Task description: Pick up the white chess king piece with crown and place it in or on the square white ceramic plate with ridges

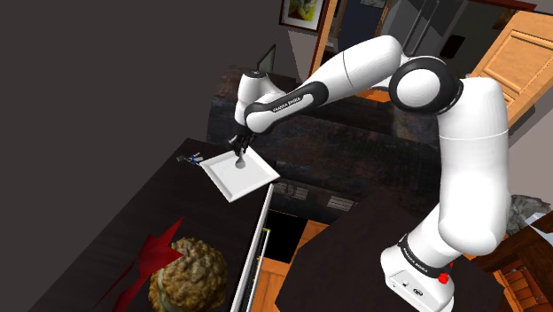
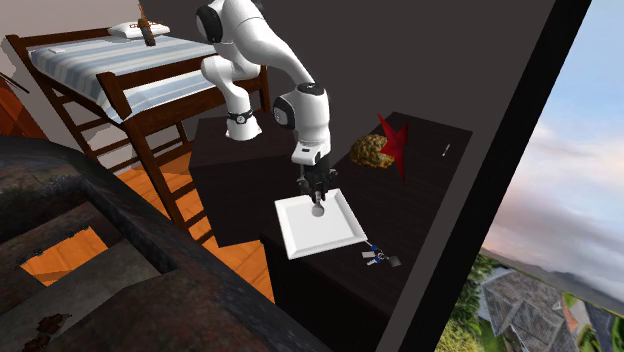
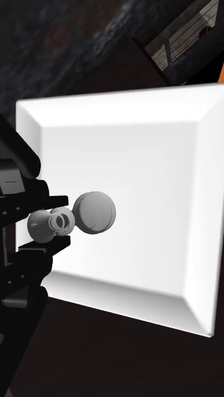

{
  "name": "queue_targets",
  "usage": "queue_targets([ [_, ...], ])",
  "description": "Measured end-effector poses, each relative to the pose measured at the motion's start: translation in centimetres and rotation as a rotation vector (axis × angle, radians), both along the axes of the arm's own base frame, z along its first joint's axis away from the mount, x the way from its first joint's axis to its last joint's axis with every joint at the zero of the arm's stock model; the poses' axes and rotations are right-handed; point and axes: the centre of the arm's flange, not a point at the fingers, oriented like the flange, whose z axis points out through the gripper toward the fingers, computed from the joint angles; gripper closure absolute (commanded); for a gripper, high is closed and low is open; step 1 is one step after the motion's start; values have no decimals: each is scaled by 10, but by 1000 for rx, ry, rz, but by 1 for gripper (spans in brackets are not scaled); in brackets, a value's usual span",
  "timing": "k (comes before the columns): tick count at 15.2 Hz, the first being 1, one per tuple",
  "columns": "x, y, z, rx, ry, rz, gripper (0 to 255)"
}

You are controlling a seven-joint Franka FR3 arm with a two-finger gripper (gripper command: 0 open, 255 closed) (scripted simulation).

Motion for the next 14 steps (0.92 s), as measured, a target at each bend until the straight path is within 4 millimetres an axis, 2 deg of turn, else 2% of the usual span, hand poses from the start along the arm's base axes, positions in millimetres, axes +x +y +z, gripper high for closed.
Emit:
queue_targets([
  [5, 0, 0, -25, 0, 0, 0, 255],
  [11, 1, 0, -28, 0, 0, 0, 255],
  [12, 1, 0, -28, 0, 0, 0, 0],
  [14, 1, 0, -28, 0, 0, 0, 0],
])
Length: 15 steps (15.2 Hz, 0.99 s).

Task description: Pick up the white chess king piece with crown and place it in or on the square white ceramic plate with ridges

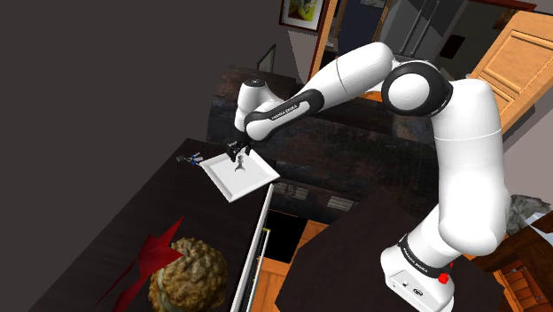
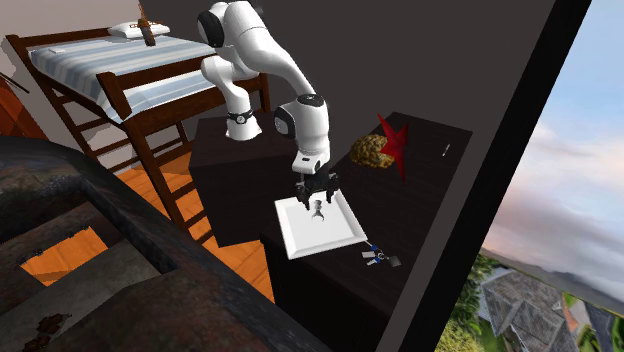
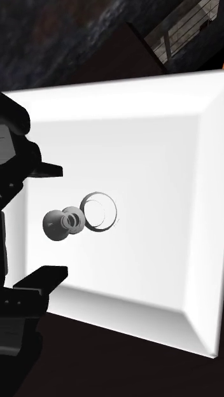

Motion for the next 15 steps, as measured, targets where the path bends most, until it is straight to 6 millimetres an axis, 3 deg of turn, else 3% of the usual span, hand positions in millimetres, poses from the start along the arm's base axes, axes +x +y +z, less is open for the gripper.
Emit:
queue_targets([
  [4, 0, 0, 0, 0, 0, 0, 0],
  [9, -4, -2, 44, 0, -1, 0, 0],
  [15, -6, -2, 50, 0, 0, 0, 0],
])
